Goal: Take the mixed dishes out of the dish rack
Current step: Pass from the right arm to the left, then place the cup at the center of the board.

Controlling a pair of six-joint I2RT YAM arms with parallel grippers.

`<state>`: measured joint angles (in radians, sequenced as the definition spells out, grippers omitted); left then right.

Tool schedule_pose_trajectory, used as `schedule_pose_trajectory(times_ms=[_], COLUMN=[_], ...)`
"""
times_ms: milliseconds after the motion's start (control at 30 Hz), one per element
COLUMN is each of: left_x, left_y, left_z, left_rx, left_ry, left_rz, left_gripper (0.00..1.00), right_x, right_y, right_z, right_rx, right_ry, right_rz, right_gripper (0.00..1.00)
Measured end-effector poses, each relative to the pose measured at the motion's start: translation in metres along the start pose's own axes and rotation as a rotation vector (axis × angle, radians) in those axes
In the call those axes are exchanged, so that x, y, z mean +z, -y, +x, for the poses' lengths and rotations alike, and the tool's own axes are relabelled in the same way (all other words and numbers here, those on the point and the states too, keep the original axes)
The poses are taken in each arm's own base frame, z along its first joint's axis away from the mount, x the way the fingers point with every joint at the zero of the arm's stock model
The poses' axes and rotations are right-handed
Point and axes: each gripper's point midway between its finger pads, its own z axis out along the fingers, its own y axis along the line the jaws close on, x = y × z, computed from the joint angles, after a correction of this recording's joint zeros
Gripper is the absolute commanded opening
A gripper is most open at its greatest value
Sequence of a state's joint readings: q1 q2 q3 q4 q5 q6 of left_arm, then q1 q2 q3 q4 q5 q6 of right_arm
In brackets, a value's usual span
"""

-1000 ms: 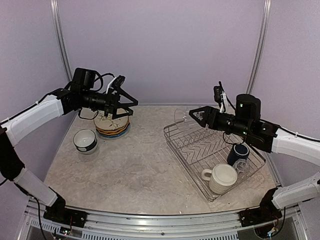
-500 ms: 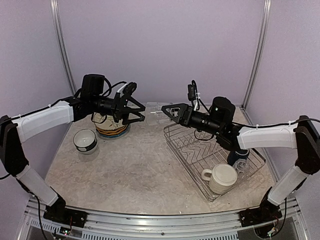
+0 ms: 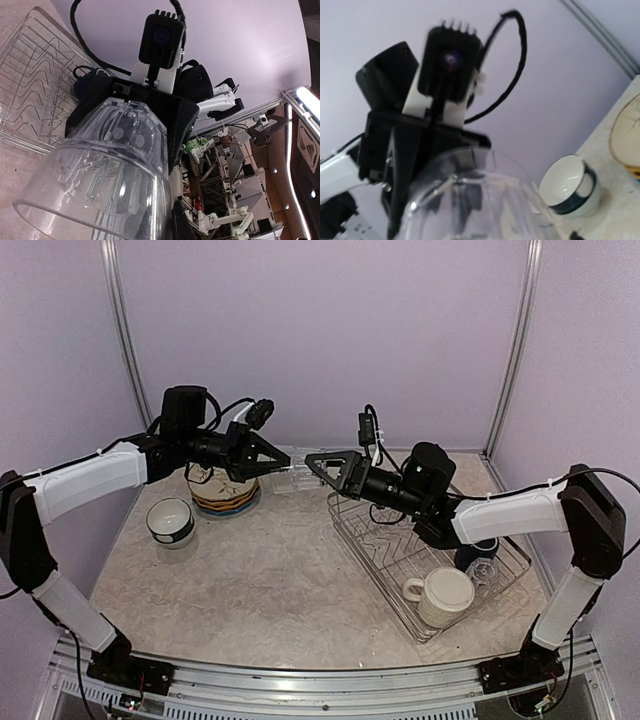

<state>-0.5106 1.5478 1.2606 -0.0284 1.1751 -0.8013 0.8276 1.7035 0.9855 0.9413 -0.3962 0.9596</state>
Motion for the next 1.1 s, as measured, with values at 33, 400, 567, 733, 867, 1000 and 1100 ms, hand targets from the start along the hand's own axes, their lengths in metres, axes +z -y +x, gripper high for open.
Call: schedule_pose_trajectory(times_ms=[33,400,567,733,867,1000,1100], left_x=[0.0,-0.002,-0.014,-0.031,-0.035,-0.042,-0.061], left_y=[0.002,-0.034,-0.061,-0.09,-0.139,-0.198,-0.228], left_z=[0.0,0.001,-0.007,-0.032,-0.031,0.003,0.031], left_rx=[0.024,-0.016,-0.062,-0.096,-0.164,-0.258,-0.303], left_ry=[-0.001,0.048,0.102,0.135,0.059,-0.09,-0.203], left_rz=[0.008,-0.168,-0.381,-0.633,-0.815,-1.0,-1.149], left_gripper=[0.0,0.0,0.0,0.0,0.0,0.0,0.0], right_x=[0.0,-0.032,-0.069,-0.1,-0.125,-0.141,-0.148], right_y=[-0.001,0.023,0.029,0.015,0.015,0.024,0.029], right_z=[0.001,0.006,-0.021,-0.046,-0.054,-0.051,-0.048], right_rx=[0.009,-0.014,-0.071,-0.144,-0.179,-0.187,-0.193], right_ry=[-0.004,-0.018,0.027,0.086,0.116,0.113,0.103], right_rz=[-0.006,0.146,0.32,0.44,0.531,0.603,0.639], right_gripper=[0.57,1.0,1.0,1.0,1.0,1.0,1.0])
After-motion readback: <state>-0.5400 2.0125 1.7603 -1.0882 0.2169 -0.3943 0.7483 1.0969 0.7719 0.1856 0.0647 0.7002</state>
